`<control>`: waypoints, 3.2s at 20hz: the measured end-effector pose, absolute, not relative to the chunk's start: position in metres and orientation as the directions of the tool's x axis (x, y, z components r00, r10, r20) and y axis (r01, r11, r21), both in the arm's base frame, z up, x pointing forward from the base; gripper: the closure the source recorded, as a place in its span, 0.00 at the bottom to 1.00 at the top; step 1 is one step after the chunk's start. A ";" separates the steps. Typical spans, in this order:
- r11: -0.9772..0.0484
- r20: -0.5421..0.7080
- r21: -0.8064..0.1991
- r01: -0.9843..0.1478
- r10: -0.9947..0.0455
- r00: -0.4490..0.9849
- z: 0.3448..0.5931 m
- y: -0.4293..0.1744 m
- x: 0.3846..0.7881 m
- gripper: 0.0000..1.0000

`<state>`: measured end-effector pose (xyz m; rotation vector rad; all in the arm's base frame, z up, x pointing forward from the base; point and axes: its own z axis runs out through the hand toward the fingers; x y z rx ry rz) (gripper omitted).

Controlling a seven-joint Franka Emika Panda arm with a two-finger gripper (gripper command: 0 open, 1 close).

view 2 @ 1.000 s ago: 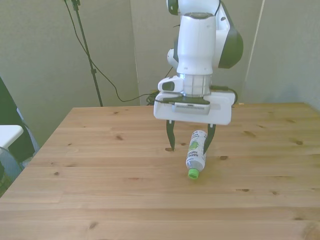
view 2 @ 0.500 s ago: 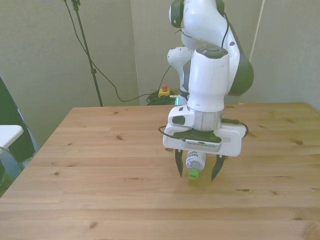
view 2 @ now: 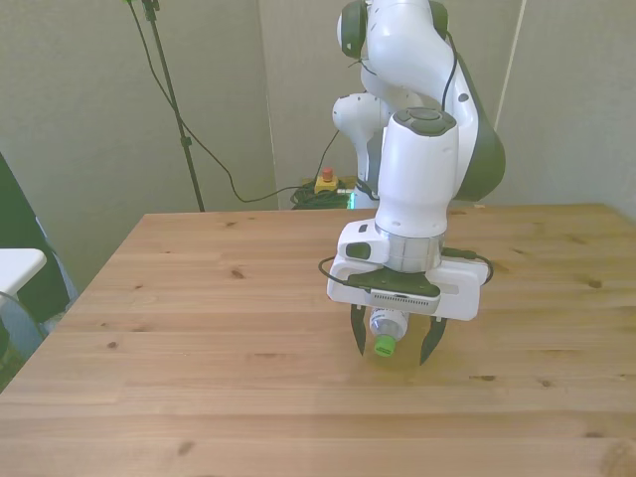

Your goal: Stand the water bottle

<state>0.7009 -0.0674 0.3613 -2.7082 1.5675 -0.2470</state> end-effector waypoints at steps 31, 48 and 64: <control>-0.380 0.028 -0.100 -0.919 -0.925 0.379 0.370 -0.076 0.698 1.00; -0.230 0.462 -0.452 -0.862 -0.887 -0.006 0.473 0.006 0.618 1.00; -0.191 0.602 -0.647 -0.738 -0.723 -0.340 0.480 -0.085 0.651 1.00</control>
